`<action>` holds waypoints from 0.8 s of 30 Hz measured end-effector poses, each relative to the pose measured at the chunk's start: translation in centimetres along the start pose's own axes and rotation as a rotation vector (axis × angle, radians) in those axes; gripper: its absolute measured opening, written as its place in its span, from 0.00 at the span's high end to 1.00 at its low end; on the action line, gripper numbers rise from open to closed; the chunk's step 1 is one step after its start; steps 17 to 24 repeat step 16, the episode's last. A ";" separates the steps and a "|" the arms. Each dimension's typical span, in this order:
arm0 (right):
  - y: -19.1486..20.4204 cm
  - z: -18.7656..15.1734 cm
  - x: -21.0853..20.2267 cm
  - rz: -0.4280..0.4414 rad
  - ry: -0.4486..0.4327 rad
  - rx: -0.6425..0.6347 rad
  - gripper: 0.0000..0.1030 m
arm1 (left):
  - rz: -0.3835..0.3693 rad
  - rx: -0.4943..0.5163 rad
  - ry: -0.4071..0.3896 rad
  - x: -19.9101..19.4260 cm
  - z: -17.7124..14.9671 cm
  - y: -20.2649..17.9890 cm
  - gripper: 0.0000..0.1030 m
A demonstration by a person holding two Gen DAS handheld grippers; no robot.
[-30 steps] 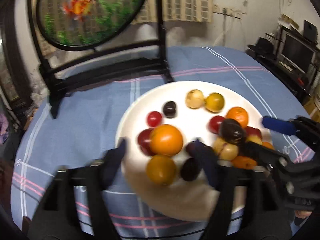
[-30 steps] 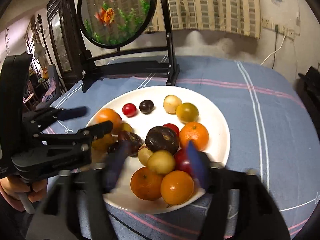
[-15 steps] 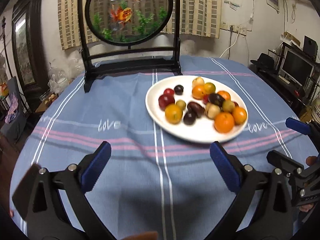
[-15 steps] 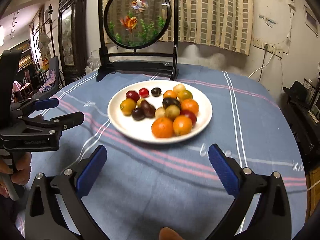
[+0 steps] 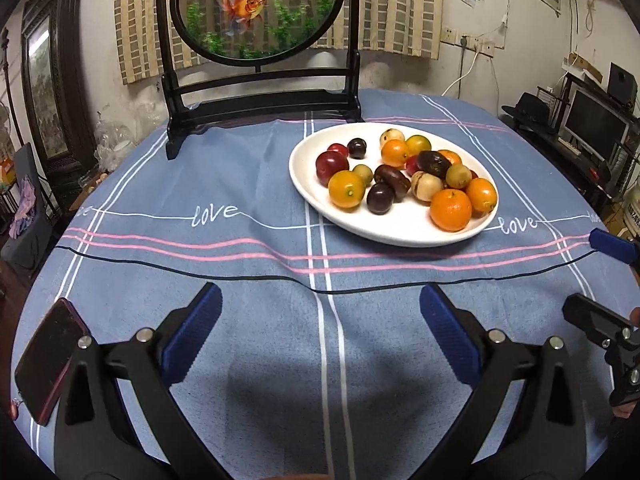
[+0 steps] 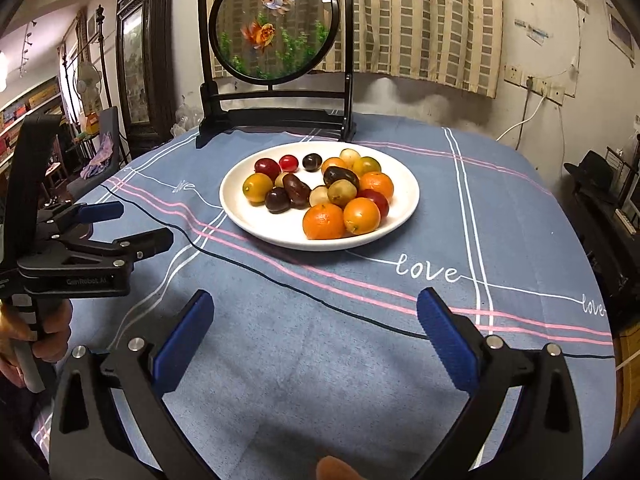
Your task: Organize fruits
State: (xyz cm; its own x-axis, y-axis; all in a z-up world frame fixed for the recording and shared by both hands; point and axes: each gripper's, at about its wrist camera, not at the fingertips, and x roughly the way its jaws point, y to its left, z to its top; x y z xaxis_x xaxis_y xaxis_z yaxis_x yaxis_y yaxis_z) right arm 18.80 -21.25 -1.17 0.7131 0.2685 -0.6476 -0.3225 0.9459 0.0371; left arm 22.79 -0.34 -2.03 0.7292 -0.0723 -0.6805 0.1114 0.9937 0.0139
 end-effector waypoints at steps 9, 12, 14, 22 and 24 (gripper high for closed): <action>-0.2 -0.1 0.1 -0.004 0.001 0.006 0.01 | 0.037 0.017 -0.018 0.0 -0.2 -0.3 0.02; -0.2 -0.1 0.3 -0.004 0.007 0.011 0.01 | 0.056 0.013 -0.011 0.3 -0.2 -0.2 0.02; -0.3 -0.2 0.4 -0.002 0.010 0.013 0.01 | 0.057 0.008 -0.008 0.5 -0.2 0.0 0.02; -0.3 -0.3 0.4 -0.005 0.013 0.013 0.01 | 0.064 0.009 -0.008 0.5 -0.2 0.1 0.02; -0.3 -0.3 0.4 -0.005 0.013 0.013 0.01 | 0.064 0.009 -0.008 0.5 -0.2 0.1 0.02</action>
